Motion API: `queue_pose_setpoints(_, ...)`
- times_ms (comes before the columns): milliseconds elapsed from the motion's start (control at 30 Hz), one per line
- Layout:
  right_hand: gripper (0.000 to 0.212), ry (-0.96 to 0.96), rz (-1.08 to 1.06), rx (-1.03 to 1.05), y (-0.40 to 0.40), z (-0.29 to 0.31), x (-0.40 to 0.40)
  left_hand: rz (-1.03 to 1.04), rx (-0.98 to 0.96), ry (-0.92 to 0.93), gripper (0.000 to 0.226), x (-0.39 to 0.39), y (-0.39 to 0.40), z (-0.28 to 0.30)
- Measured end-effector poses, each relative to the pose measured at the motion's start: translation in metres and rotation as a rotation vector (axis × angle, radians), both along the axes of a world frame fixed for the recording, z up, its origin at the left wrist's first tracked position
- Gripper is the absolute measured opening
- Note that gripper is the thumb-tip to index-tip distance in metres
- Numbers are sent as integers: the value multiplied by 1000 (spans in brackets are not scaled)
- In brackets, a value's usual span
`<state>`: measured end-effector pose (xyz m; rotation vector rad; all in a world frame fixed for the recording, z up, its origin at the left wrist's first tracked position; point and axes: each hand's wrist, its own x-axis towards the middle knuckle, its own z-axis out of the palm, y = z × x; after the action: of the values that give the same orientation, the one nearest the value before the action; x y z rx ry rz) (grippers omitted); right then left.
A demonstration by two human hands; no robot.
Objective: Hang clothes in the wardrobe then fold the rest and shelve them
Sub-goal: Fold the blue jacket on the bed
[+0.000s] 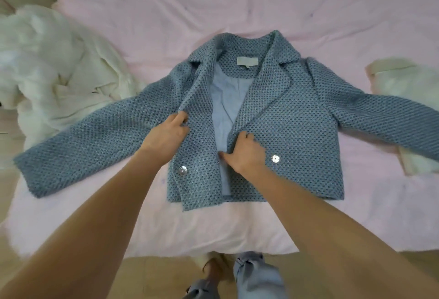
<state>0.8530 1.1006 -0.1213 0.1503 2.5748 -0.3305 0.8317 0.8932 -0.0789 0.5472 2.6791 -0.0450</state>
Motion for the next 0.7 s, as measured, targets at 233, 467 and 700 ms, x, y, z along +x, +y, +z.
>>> queue_pose_setpoints(233, 18, -2, -43, -188, -17, -2, -1, 71, 145, 75, 27, 9, -14, 7)
queue_pose_setpoints(467, 12, -193, -95, -476, -15, -1, 6, 111, 303, 80, 42, 9, -23, 20)
queue_pose_setpoints(700, 26, -423, -452, -806, 19, 25, -5, 45, 524, 349, 27, -2, 25, 47)
